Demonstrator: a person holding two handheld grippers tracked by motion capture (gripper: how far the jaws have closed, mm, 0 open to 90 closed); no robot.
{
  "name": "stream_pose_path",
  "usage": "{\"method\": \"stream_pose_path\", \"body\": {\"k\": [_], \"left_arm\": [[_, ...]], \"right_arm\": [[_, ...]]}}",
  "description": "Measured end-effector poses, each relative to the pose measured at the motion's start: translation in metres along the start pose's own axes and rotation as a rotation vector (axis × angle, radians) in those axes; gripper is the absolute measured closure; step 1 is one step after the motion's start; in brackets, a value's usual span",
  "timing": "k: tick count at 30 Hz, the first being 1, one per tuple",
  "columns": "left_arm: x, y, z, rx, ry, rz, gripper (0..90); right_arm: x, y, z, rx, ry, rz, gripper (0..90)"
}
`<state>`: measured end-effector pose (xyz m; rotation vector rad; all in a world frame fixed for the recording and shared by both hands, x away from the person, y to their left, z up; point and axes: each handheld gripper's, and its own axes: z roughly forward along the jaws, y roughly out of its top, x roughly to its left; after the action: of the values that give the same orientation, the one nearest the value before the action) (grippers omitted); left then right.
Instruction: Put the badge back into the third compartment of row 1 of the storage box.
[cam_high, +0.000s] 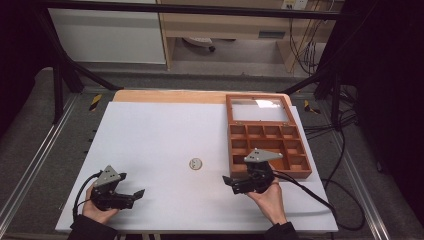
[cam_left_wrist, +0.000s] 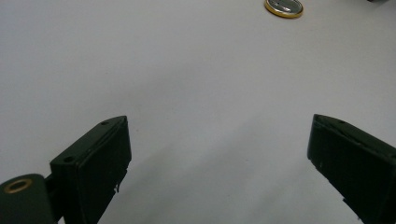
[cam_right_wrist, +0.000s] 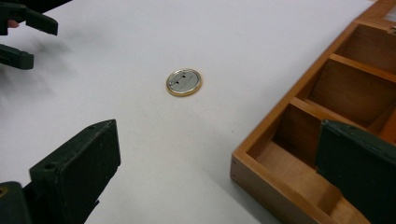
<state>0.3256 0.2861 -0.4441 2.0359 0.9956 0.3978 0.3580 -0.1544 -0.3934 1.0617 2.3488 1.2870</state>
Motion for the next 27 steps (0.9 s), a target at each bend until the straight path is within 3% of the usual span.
{"method": "stream_pose_path", "body": {"k": [27], "left_arm": [[0.001,0.0,0.0,-0.001,0.001,-0.006,5.7]], "right_arm": [[0.029,0.041,0.065,0.045,0.021,-0.057,2.0]]}}
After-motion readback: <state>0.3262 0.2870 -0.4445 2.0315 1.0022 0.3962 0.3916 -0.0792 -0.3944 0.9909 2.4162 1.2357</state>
